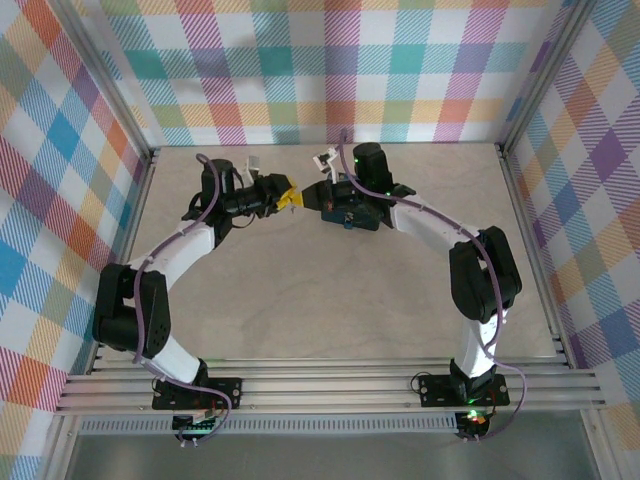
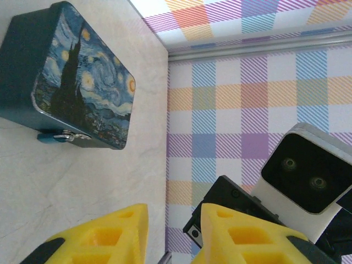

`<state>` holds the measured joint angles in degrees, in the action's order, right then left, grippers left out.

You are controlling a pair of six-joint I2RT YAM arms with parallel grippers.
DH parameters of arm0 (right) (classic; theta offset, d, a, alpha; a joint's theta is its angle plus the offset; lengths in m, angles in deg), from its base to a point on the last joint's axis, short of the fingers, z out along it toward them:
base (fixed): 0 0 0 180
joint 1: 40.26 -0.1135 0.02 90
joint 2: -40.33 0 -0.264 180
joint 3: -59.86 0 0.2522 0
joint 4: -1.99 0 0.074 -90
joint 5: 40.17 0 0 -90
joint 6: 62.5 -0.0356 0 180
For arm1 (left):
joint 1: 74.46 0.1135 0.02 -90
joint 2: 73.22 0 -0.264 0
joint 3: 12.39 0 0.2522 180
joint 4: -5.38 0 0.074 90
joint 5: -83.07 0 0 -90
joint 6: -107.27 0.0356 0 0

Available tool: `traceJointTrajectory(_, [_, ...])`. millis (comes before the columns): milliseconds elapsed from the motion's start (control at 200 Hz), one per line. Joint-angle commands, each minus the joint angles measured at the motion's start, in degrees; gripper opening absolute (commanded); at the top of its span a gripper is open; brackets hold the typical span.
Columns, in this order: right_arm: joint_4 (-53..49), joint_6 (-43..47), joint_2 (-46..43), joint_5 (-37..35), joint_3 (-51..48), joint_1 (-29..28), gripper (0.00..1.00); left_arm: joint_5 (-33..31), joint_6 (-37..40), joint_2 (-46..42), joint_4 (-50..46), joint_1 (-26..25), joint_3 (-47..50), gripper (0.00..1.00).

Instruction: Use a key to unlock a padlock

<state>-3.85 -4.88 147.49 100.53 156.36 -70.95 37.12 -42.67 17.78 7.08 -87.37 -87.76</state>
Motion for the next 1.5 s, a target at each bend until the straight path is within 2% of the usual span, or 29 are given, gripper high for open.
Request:
traceJointTrajectory(0, [3.04,-1.35,0.68,1.83,1.25,0.46,0.0,2.8,-2.94,0.78,4.9,0.6,0.52,0.27])
traceJointTrajectory(90, [3.41,-1.8,0.78,1.5,1.11,0.53,0.0,3.27,-3.03,0.72,5.01,0.6,0.56,0.16])
traceJointTrajectory(190, [3.44,-1.98,0.95,1.18,1.21,0.55,0.0,3.32,-2.39,0.2,4.34,0.58,0.52,0.0])
traceJointTrajectory(350, [3.68,-2.42,1.13,0.33,1.21,0.56,0.0,2.54,0.3,-1.09,1.73,0.66,0.14,0.0])
traceJointTrajectory(460, [3.27,-2.84,0.82,0.16,1.03,0.64,0.02,1.86,6.63,-2.27,-3.98,0.68,-1.88,0.0])
traceJointTrajectory(470, [3.18,-2.81,0.77,0.25,1.02,0.64,0.04,1.86,7.52,-2.33,-4.77,0.69,-2.15,0.0])
traceJointTrajectory(510, [2.56,-2.83,0.6,0.84,1.02,0.64,0.24,1.76,11.54,-2.62,-8.53,0.66,-3.87,0.0])
traceJointTrajectory(535, [1.85,-2.86,0.39,1.33,1.1,0.77,0.32,1.74,14.32,-2.68,-11.28,0.69,-4.97,0.0])
traceJointTrajectory(575, [0.85,-2.86,0.03,2.07,1.09,1.0,0.4,1.72,18.76,-2.75,-15.89,0.67,-7.21,0.0])
traceJointTrajectory(630, [0.63,-3.09,-0.64,3.06,0.23,1.49,0.45,1.76,25.24,-2.65,-22.74,0.69,-10.45,0.0])
traceJointTrajectory(735, [1.98,-4.08,-2.0,3.53,-1.55,2.2,0.47,1.28,34.27,-2.34,-33.57,0.69,-15.98,0.0])
traceJointTrajectory(875, [2.26,-4.5,-2.48,3.93,-1.05,2.14,0.47,3.32,39.39,-1.28,-39.65,0.69,-20.65,0.0])
traceJointTrajectory(1025, [2.55,-4.53,-2.68,5.13,0.05,1.65,0.47,4.86,41.95,0.05,-43.83,0.68,-24.2,0.0])
traceJointTrajectory(1225, [1.54,-4.25,-2.8,5.85,0.68,0.15,0.46,2.73,42.22,0.2,-46.45,0.69,-26.18,0.0])
traceJointTrajectory(1500, [6.19,-7.22,-8.04,-4.42,-4.54,-2.94,0.46,-1.19,40.26,-1.65,-45.68,0.52,-25.15,0.0])
